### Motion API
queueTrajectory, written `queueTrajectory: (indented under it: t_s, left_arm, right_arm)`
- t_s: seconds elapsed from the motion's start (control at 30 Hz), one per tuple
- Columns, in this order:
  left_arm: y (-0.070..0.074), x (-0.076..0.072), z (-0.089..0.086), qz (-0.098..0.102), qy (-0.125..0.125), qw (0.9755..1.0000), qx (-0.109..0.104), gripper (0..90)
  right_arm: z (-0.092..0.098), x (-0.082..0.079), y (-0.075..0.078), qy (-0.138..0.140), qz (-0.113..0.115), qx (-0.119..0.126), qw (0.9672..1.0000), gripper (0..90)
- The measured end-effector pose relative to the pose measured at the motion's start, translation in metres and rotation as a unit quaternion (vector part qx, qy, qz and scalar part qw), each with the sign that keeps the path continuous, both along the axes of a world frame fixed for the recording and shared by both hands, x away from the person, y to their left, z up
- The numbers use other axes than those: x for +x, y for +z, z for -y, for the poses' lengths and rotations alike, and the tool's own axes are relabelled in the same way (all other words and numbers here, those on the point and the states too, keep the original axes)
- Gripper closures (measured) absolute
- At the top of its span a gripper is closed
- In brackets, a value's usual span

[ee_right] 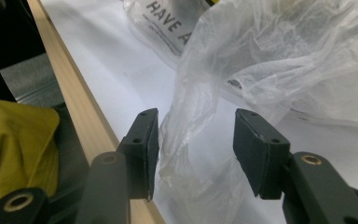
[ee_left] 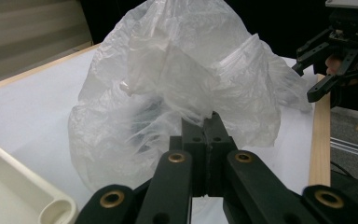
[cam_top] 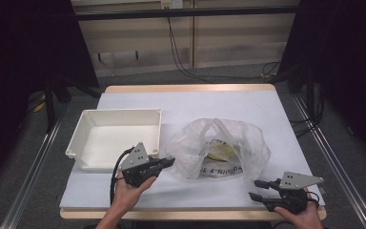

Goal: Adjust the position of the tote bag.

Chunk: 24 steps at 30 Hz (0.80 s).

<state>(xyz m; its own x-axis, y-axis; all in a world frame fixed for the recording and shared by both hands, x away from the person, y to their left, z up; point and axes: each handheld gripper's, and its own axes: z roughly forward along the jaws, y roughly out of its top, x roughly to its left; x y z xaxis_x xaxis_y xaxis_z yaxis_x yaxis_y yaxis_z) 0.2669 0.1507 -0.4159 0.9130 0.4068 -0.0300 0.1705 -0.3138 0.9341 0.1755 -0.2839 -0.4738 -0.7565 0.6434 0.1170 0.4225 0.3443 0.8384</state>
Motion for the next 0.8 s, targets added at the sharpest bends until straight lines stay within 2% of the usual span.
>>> queueTrajectory:
  t_s: [0.17,0.2,0.23,0.3,0.33,0.37,0.47,0.5,0.57,0.6,0.63,0.67,0.7,0.73,0.8]
  left_arm:
    - [0.0,0.001,-0.004,0.0,0.003,1.0,-0.001,90.0]
    - [0.001,0.001,-0.006,0.0,0.005,1.0,-0.004,90.0]
    - [0.001,0.002,-0.007,0.001,0.007,1.0,-0.002,90.0]
    - [0.001,0.002,-0.011,0.0,0.01,0.9999,-0.007,90.0]
    - [0.001,0.002,-0.011,0.0,0.01,0.9999,-0.007,90.0]
    - [0.001,0.002,-0.014,-0.002,0.012,0.9999,-0.012,90.0]
    - [0.003,0.002,-0.016,-0.003,0.015,0.9998,-0.011,90.0]
    - [0.004,0.001,-0.018,-0.001,0.022,0.9997,-0.006,90.0]
    - [0.005,0.002,-0.018,-0.002,0.018,0.9997,-0.017,90.0]
    - [0.006,0.002,-0.019,-0.002,0.019,0.9997,-0.017,90.0]
    - [0.006,0.002,-0.019,-0.002,0.019,0.9997,-0.017,90.0]
    - [0.008,0.001,-0.02,0.0,0.022,0.9997,-0.013,90.0]
    - [0.009,0.001,-0.02,0.0,0.021,0.9996,-0.019,90.0]
    - [0.011,0.001,-0.023,0.004,0.022,0.9996,-0.019,90.0]
    - [0.012,0.0,-0.024,0.005,0.024,0.9995,-0.019,90.0]
  right_arm:
    - [-0.004,0.003,-0.004,0.011,-0.014,-0.015,0.9997,50.2]
    - [-0.007,0.003,-0.004,0.025,-0.015,-0.018,0.9994,50.3]
    - [-0.009,0.003,-0.005,0.025,-0.015,-0.022,0.9993,51.1]
    - [-0.01,0.003,-0.006,0.031,-0.019,-0.032,0.9988,61.1]
    - [-0.01,0.003,-0.006,0.031,-0.019,-0.032,0.9988,61.1]
    - [-0.009,0.003,-0.005,0.032,-0.019,-0.026,0.999,73.3]
    - [-0.003,0.002,-0.002,0.029,-0.014,-0.006,0.9995,84.6]
    - [-0.002,0.002,0.0,0.026,-0.011,0.003,0.9996,86.5]
    - [0.002,0.001,0.005,0.02,-0.006,0.02,0.9996,88.9]
    - [0.004,0.0,0.009,0.017,0.003,0.025,0.9995,89.3]
    - [0.004,0.0,0.009,0.017,0.003,0.025,0.9995,89.3]
    - [0.006,0.0,0.013,0.012,0.01,0.033,0.9993,89.6]
    - [0.01,0.0,0.02,0.003,0.021,0.045,0.9987,89.9]
    - [0.017,0.001,0.03,-0.006,0.036,0.059,0.9976,90.0]
    - [0.019,0.001,0.034,-0.01,0.043,0.062,0.9971,90.0]
